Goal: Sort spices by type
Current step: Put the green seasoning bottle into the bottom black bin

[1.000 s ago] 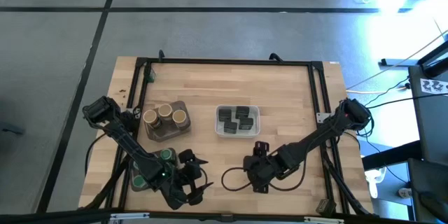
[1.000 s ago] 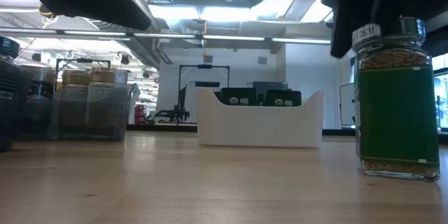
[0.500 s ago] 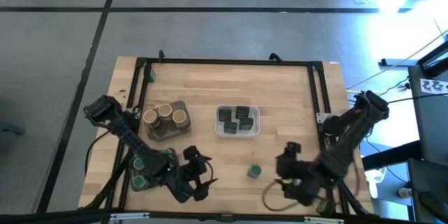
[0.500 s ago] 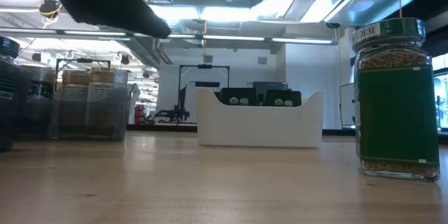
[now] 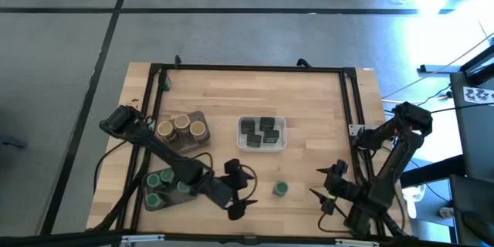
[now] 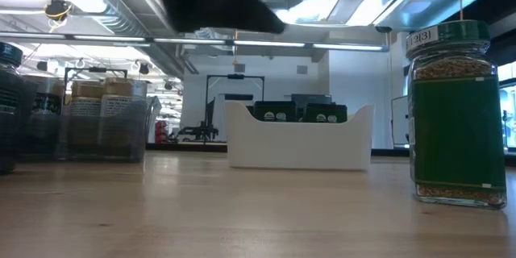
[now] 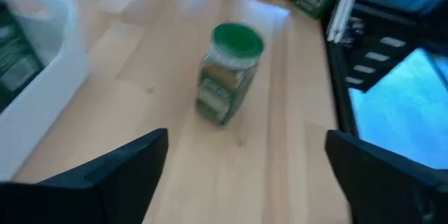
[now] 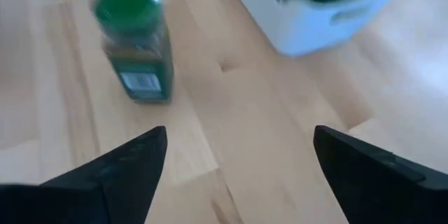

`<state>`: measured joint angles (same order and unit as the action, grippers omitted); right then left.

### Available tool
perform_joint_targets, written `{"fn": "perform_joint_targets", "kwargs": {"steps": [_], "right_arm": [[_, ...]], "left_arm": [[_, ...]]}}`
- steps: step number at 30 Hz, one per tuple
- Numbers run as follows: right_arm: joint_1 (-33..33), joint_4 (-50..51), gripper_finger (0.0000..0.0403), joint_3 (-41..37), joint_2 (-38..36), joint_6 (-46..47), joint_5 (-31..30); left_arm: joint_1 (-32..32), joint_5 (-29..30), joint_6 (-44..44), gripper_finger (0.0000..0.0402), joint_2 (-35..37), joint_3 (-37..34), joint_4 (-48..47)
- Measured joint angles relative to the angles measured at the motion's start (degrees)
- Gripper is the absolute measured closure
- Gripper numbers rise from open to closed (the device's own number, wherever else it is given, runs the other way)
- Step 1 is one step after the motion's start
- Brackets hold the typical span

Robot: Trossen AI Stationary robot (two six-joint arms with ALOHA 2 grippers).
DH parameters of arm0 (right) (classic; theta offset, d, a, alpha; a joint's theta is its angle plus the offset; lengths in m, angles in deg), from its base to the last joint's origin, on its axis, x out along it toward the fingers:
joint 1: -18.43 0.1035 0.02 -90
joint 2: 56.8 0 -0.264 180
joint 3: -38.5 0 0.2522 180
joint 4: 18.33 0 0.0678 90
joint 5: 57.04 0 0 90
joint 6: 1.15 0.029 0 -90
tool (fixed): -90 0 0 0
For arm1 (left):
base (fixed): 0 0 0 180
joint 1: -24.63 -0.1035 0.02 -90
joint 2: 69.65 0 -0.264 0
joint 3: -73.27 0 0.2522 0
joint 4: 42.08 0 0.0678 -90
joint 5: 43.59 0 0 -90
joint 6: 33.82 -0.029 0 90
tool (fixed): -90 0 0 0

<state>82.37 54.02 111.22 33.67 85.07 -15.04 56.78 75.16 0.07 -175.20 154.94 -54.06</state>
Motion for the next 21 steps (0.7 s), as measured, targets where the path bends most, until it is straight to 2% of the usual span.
{"fn": "perform_joint_targets", "kwargs": {"steps": [5,9,16,21], "right_arm": [[-0.21,-12.99,0.0045,-9.71,0.02,2.17,0.17],[-0.92,-19.91,0.0045,-14.47,0.02,2.04,0.06],[-0.96,-25.27,0.0045,-17.87,0.13,1.98,-0.6],[-0.96,-26.47,0.0045,-19.02,0.13,1.95,-1.14]], "left_arm": [[-2.7,-4.05,-4.64,0.002,-3.19,5.96,-0.43],[-5.08,-6.01,-9.97,0.002,-6.48,11.78,-4.39],[-9.59,-12.95,-17.37,0.002,-12.22,19.93,-6.42],[-11.35,-15.54,-20.98,0.002,-15.41,20.64,-3.29]]}}
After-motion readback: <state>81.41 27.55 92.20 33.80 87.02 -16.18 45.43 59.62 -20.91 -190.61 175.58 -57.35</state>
